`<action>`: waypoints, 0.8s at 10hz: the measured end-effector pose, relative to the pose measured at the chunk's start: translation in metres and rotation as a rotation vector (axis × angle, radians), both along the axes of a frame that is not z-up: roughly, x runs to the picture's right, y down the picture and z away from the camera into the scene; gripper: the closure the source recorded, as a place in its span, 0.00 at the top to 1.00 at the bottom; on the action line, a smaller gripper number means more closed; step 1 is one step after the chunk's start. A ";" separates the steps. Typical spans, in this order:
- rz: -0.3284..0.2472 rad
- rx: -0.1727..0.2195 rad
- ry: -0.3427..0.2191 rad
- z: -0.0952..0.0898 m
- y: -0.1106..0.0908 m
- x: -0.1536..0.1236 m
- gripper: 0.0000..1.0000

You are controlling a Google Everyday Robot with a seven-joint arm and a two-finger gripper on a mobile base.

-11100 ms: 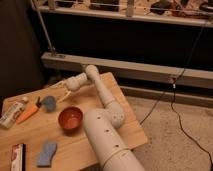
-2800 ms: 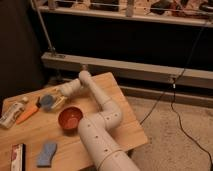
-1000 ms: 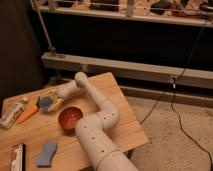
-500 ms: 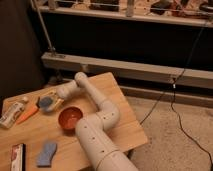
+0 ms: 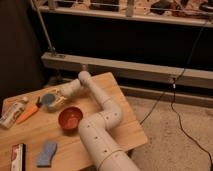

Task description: Pick up the ceramic cup

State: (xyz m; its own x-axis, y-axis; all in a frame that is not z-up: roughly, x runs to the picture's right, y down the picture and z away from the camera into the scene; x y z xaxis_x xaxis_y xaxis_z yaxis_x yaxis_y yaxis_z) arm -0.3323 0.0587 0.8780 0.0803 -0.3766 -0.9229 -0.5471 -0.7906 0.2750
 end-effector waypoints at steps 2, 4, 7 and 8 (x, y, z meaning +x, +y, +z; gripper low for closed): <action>-0.002 0.019 -0.005 -0.005 -0.008 0.007 0.00; -0.001 0.033 -0.014 -0.011 -0.016 0.012 0.00; 0.004 0.043 -0.033 -0.020 -0.025 0.018 0.00; 0.004 0.047 -0.038 -0.023 -0.028 0.020 0.00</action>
State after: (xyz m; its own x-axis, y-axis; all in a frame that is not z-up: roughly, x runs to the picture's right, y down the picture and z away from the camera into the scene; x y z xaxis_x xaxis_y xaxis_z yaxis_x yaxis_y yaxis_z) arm -0.3120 0.0311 0.8548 0.1176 -0.3327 -0.9357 -0.5531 -0.8045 0.2165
